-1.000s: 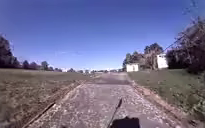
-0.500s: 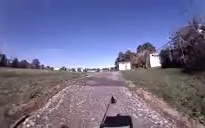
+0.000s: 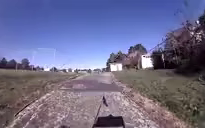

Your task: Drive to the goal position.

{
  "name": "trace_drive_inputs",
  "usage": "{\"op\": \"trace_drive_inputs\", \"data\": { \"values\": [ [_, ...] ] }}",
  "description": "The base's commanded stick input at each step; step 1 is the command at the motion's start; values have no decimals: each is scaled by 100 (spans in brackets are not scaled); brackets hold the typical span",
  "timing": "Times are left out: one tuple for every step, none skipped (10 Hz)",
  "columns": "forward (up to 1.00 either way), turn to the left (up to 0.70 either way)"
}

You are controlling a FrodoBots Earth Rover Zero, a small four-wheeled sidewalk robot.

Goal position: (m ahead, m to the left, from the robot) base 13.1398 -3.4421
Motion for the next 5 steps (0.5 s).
{"op": "trace_drive_inputs", "data": {
  "values": [
    [100,0],
    [100,0],
    [100,0],
    [100,0],
    [100,0]
  ]
}}
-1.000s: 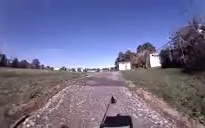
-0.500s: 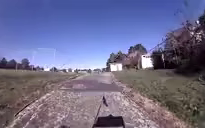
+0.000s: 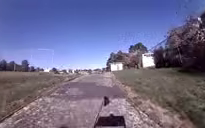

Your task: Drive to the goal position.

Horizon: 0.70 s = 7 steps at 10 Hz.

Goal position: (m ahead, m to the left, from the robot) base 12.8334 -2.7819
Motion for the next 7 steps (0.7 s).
{"op": "trace_drive_inputs", "data": {
  "values": [
    [100,0],
    [100,0],
    [100,0],
    [100,2],
    [100,3],
    [100,3],
    [100,3]
  ]
}}
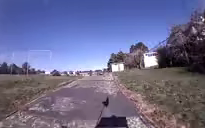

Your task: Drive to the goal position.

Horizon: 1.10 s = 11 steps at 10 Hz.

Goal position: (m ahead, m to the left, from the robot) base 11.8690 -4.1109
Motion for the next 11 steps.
{"op": "trace_drive_inputs", "data": {
  "values": [
    [100,3],
    [100,3],
    [100,3],
    [100,3],
    [100,3],
    [100,2],
    [100,2],
    [100,2],
    [100,2],
    [100,2],
    [100,2]
  ]
}}
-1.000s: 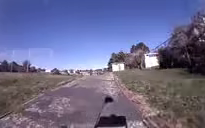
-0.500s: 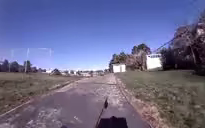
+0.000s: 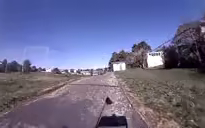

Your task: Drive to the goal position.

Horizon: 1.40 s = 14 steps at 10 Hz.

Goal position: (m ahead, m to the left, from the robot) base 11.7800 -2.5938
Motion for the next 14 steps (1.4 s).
{"op": "trace_drive_inputs", "data": {
  "values": [
    [100,0],
    [100,0],
    [100,0],
    [100,0],
    [100,0],
    [100,0],
    [100,0],
    [100,0],
    [100,0],
    [100,0],
    [100,0],
    [100,0],
    [100,0],
    [100,0]
  ]
}}
